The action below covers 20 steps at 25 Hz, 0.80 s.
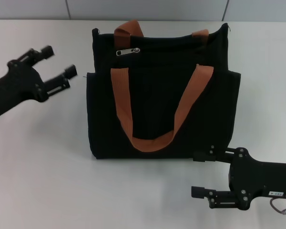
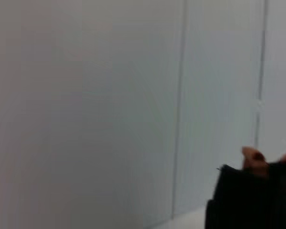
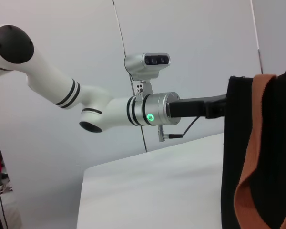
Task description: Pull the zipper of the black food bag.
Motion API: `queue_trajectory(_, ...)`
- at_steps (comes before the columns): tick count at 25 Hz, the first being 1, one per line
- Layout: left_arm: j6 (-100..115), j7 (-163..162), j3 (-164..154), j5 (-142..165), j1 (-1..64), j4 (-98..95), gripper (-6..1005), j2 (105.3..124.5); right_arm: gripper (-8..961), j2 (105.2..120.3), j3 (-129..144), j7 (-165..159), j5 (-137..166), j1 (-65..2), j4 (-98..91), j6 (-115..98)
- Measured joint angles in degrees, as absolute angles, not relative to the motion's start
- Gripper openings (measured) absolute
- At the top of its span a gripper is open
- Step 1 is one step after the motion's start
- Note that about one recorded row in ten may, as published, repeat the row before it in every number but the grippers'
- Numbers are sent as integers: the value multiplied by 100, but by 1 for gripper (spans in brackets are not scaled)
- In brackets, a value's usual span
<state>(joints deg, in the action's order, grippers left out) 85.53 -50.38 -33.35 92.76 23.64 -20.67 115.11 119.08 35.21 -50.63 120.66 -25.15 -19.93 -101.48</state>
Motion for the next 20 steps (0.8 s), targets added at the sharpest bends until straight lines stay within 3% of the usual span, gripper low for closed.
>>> queue_trajectory(11, 8921, -5131, -3453, 10173, 2696, -2313, 832, 11432, 773, 11900, 3476, -5066, 12066, -2539, -2024, -10123)
queue_trajectory(20, 8478, -5037, -3467, 10249, 2918, -2427, 812, 11542, 773, 11909, 3404, -5070, 12067, -2545, -2039, -10117)
